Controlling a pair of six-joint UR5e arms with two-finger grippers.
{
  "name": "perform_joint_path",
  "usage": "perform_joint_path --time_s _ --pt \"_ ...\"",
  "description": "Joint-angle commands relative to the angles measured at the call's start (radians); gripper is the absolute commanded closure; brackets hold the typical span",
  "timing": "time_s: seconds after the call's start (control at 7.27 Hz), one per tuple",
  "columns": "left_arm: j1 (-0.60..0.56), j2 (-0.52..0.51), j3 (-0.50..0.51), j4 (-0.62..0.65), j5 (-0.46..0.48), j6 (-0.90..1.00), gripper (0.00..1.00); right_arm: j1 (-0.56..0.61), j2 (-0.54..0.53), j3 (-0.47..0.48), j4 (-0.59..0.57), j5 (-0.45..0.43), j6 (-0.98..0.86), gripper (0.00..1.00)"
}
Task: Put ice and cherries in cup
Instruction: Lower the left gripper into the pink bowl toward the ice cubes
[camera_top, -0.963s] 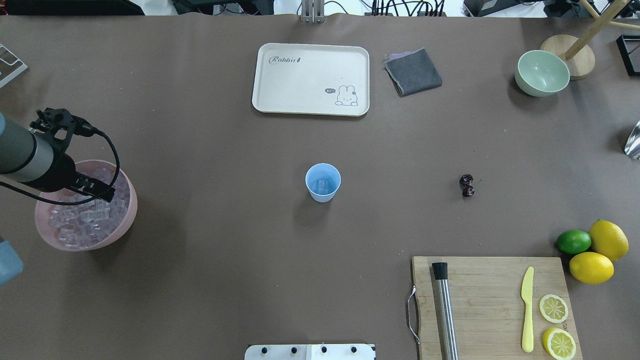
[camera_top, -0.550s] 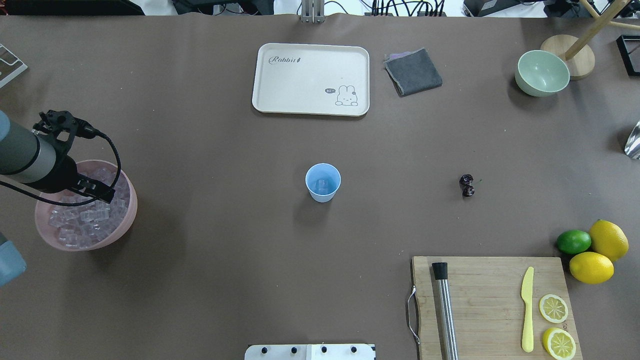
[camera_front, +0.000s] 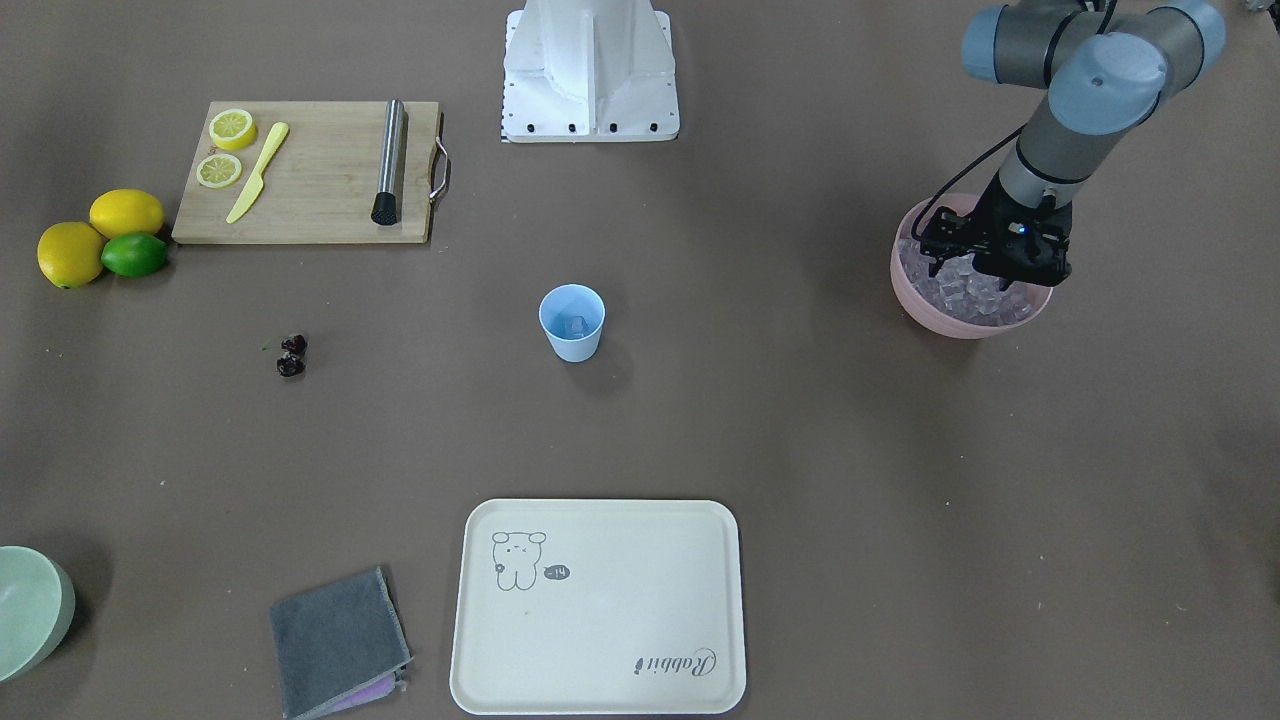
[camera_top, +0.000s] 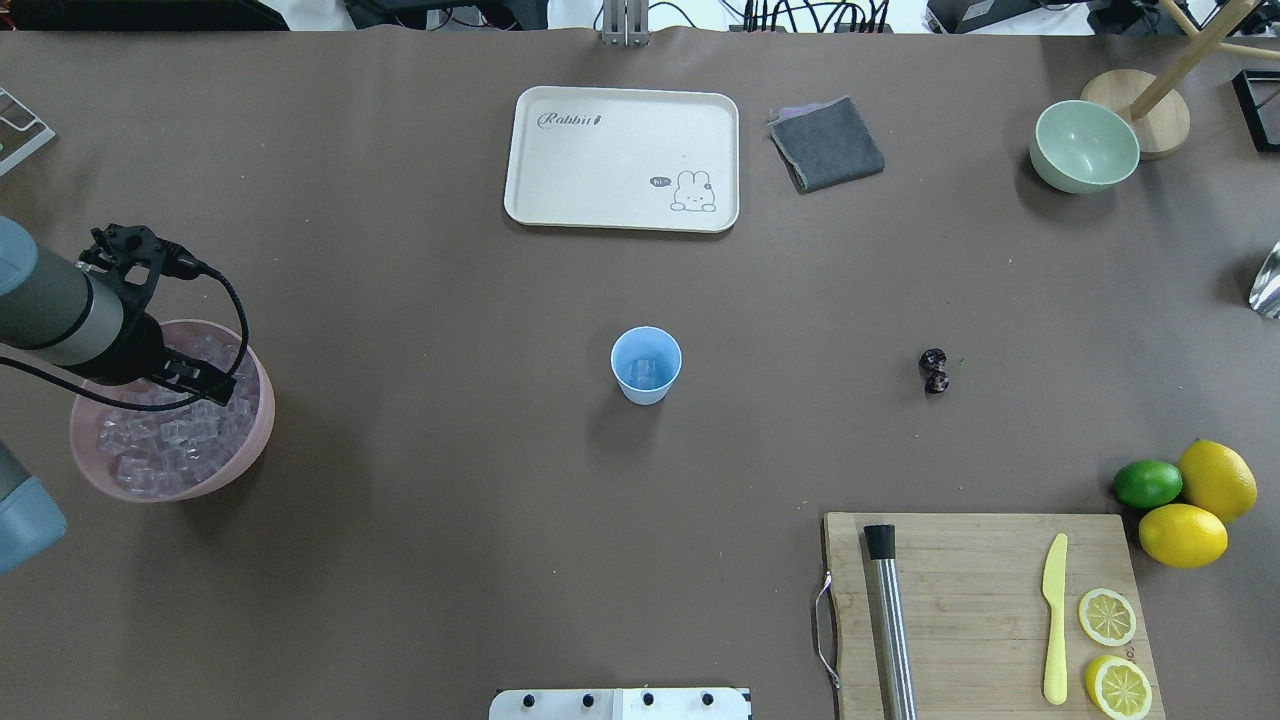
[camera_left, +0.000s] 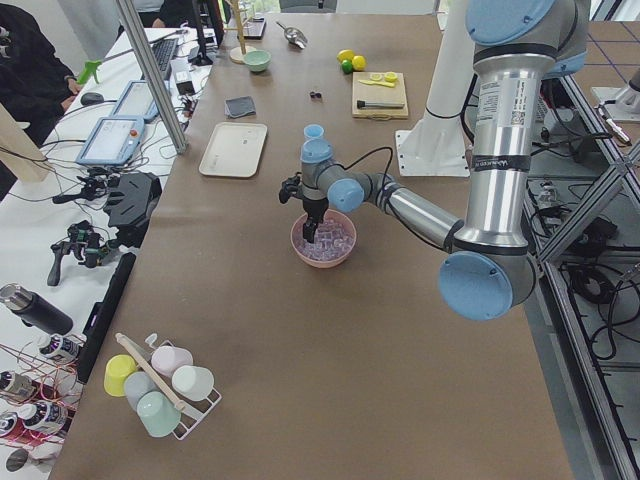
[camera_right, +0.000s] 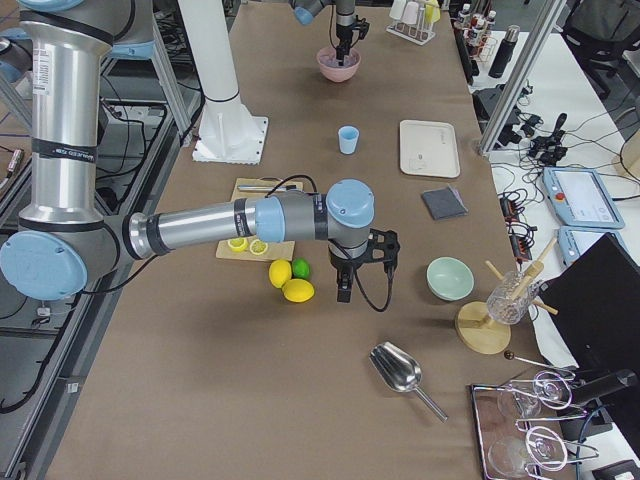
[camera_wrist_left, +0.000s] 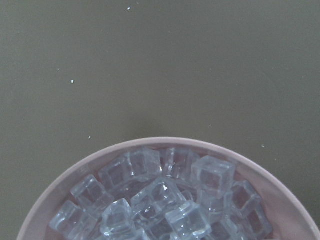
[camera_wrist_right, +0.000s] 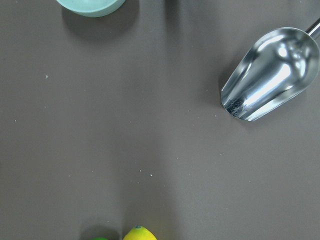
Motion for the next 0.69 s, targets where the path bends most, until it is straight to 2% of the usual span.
perform_joint_path --time_s 0.0,0.55 --pt "0.003 -0.006 0.011 -0.004 -0.001 -0.002 0.16 0.000 -0.003 0.004 0.000 0.000 -0.001 0.00" --pt "0.005 -0.005 0.014 -0.004 -0.006 -0.002 0.18 0.000 -0.002 0.004 0.002 0.000 0.001 0.00"
